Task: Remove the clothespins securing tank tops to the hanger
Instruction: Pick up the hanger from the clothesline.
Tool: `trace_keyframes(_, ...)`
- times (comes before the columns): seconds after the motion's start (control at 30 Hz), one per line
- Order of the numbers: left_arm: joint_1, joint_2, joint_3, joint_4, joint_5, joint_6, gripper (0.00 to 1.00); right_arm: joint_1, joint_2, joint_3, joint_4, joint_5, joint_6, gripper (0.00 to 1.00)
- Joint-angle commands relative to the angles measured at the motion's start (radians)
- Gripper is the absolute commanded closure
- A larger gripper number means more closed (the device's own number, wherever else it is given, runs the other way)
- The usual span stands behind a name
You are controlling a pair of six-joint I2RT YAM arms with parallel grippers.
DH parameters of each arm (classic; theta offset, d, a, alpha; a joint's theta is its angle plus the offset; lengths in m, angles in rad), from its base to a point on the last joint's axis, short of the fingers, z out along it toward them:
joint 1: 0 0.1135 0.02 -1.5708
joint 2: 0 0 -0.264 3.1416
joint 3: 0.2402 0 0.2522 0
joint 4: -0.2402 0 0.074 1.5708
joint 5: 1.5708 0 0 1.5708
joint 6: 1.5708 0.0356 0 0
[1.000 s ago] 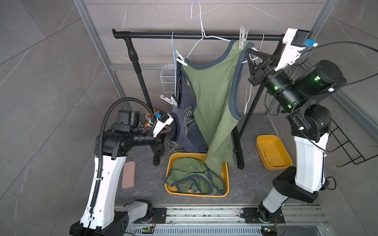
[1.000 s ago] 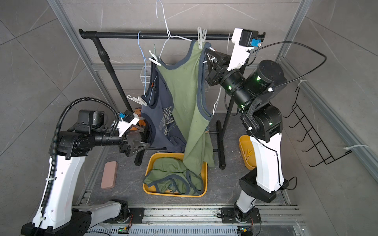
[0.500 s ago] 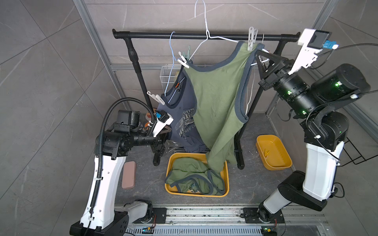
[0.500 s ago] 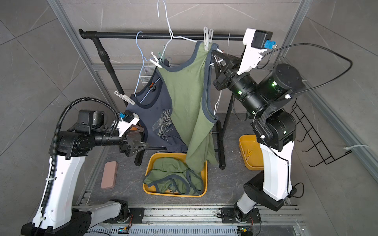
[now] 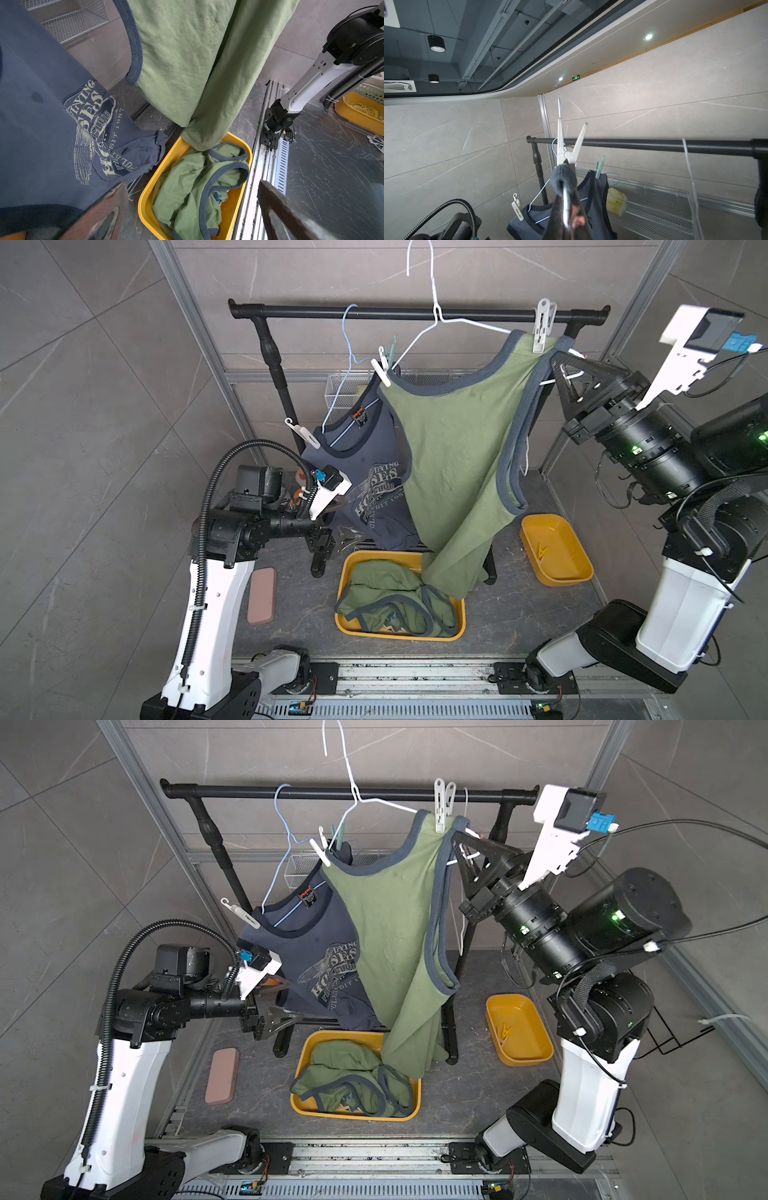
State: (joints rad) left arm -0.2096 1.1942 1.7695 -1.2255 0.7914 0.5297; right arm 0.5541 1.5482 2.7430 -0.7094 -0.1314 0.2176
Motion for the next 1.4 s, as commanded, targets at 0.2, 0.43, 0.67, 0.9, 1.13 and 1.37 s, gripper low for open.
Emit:
trace_keyframes(0.2, -0.005, -0.064, 0.034, -0.155, 0.035, 0.156, 0.0, 0.0, -0.031, 0.069, 0.148, -0.1, 0.111, 1.0)
trace_keyframes(0.43, -0.005, -0.136, 0.024, -0.39, 0.027, 0.387, 0.0, 0.0, -0.034, 0.077, 0.224, -0.154, 0.19, 1.0)
trace_keyframes(0.67, -0.005, -0.196, 0.009, -0.446, -0.031, 0.419, 0.0, 0.0, -0.034, 0.074, 0.266, -0.222, 0.288, 1.0)
trace_keyframes(0.9, -0.005, -0.238, 0.102, -0.508, 0.002, 0.421, 0.01, 0.0, -0.048, 0.011, 0.277, -0.306, 0.371, 1.0)
trace_keyframes(1.13, -0.006, -0.23, 0.262, -0.513, 0.104, 0.374, 0.01, 0.0, -0.03, -0.04, 0.298, -0.412, 0.46, 1.0)
trace_keyframes(1.37, -0.005, -0.173, 0.441, -0.448, 0.121, 0.291, 0.01, 0.0, -0.043, -0.138, 0.361, -0.52, 0.535, 1.0)
